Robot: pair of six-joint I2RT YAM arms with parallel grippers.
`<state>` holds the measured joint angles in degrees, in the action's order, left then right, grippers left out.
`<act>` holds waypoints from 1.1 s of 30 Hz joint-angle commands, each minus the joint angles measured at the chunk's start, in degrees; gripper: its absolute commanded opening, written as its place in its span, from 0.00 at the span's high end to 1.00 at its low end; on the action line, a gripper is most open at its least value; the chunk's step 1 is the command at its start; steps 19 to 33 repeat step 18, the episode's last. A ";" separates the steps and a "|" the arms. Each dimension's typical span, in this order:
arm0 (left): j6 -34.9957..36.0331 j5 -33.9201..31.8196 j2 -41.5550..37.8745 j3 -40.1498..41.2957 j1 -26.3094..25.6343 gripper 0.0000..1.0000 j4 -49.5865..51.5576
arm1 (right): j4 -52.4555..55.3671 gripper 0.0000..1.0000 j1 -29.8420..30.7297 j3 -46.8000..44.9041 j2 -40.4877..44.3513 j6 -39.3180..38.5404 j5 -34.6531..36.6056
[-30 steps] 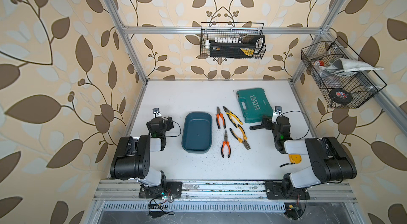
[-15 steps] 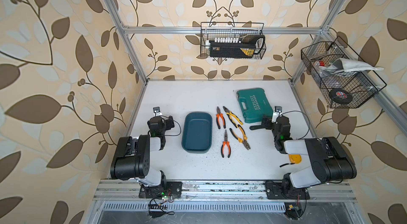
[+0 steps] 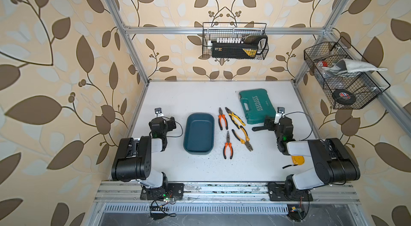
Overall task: Take the pliers out of the storage box
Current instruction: Reset both arms
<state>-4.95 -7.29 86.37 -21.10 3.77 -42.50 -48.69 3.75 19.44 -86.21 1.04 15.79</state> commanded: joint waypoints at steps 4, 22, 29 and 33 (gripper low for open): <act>-0.15 0.96 -0.87 -0.69 0.18 0.01 -0.51 | -0.36 0.00 -0.12 0.92 -0.18 0.45 -1.20; -0.17 0.96 -0.82 -0.70 0.18 0.01 -0.48 | -0.38 0.00 -0.05 0.86 -0.18 0.34 -1.20; -0.17 0.96 -0.82 -0.70 0.18 0.01 -0.48 | -0.38 0.00 -0.05 0.86 -0.18 0.34 -1.20; -0.17 0.96 -0.82 -0.70 0.18 0.01 -0.48 | -0.38 0.00 -0.05 0.86 -0.18 0.34 -1.20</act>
